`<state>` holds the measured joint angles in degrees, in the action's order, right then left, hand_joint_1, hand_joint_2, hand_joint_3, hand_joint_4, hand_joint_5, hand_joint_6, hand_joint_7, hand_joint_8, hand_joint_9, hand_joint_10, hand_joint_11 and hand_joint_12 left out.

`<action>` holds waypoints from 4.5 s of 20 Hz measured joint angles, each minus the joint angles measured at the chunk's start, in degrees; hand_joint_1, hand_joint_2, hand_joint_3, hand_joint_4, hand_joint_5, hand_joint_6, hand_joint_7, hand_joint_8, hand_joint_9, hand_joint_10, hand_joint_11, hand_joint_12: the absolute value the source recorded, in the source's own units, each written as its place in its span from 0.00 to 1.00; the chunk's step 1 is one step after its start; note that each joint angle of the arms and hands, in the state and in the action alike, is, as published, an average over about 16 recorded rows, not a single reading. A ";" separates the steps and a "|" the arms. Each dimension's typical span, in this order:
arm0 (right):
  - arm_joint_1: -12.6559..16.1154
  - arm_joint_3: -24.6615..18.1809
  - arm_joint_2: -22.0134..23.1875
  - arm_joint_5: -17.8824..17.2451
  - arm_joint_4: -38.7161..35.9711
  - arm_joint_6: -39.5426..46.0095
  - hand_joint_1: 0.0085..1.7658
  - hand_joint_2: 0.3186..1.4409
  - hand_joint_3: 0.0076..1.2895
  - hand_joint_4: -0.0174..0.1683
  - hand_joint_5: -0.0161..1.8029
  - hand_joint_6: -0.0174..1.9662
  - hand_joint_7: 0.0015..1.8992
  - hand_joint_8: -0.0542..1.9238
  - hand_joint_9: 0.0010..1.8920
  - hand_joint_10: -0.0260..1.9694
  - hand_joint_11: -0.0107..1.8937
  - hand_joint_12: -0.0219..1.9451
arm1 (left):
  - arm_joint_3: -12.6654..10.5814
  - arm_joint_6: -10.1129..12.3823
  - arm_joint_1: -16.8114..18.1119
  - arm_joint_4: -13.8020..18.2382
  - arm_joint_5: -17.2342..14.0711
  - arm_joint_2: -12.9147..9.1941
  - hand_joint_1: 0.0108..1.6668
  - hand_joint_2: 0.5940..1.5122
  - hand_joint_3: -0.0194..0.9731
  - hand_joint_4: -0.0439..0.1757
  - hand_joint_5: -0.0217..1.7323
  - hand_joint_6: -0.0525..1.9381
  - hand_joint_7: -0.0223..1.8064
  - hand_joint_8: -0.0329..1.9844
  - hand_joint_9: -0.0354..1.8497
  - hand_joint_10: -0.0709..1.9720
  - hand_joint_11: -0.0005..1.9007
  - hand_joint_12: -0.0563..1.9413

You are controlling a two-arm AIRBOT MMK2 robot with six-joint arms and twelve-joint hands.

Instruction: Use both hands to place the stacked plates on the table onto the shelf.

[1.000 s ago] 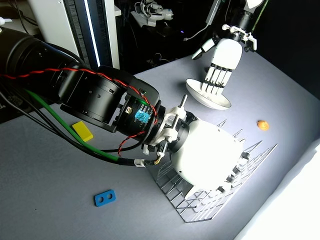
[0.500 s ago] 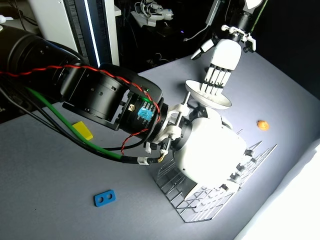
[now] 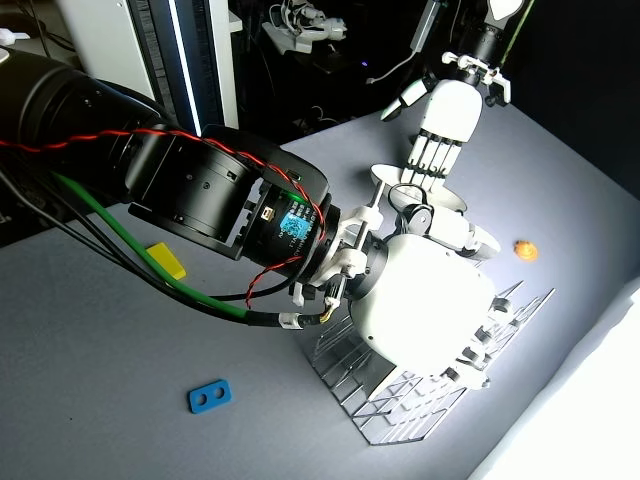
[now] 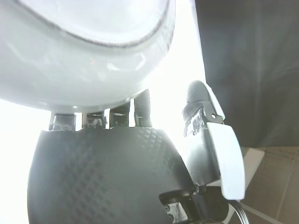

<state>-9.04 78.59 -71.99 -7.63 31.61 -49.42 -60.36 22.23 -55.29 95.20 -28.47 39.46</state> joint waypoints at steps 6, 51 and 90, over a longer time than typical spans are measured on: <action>0.70 -0.15 0.30 0.49 -0.55 -0.07 0.05 0.82 0.01 0.06 0.24 0.56 0.30 0.64 0.24 0.72 0.11 0.90 | -0.39 -0.50 -0.07 -0.14 -1.97 -0.03 0.00 0.50 0.03 0.18 0.00 0.01 0.01 0.02 0.02 0.04 0.01 0.02; -12.00 -23.41 -3.29 -13.83 -46.98 -33.99 0.59 0.66 0.01 0.12 0.01 0.02 0.01 0.03 0.01 0.01 0.02 0.09 | -1.82 -1.35 -3.92 -2.85 -5.81 -1.23 0.00 0.48 0.03 0.16 0.00 0.01 0.01 0.01 0.02 0.04 0.01 0.02; -12.67 -1.96 -25.34 -13.55 -47.30 -40.25 0.63 0.64 0.01 0.05 0.39 0.19 0.42 0.29 0.46 0.34 0.32 0.69 | -2.61 -1.22 -3.60 -7.96 -6.15 -1.04 0.00 0.49 0.03 0.17 0.01 0.02 0.02 0.02 0.03 0.04 0.01 0.03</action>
<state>-21.71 76.64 -97.33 -21.19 -15.69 -89.67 -62.97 21.01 -58.89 87.24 -34.62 38.41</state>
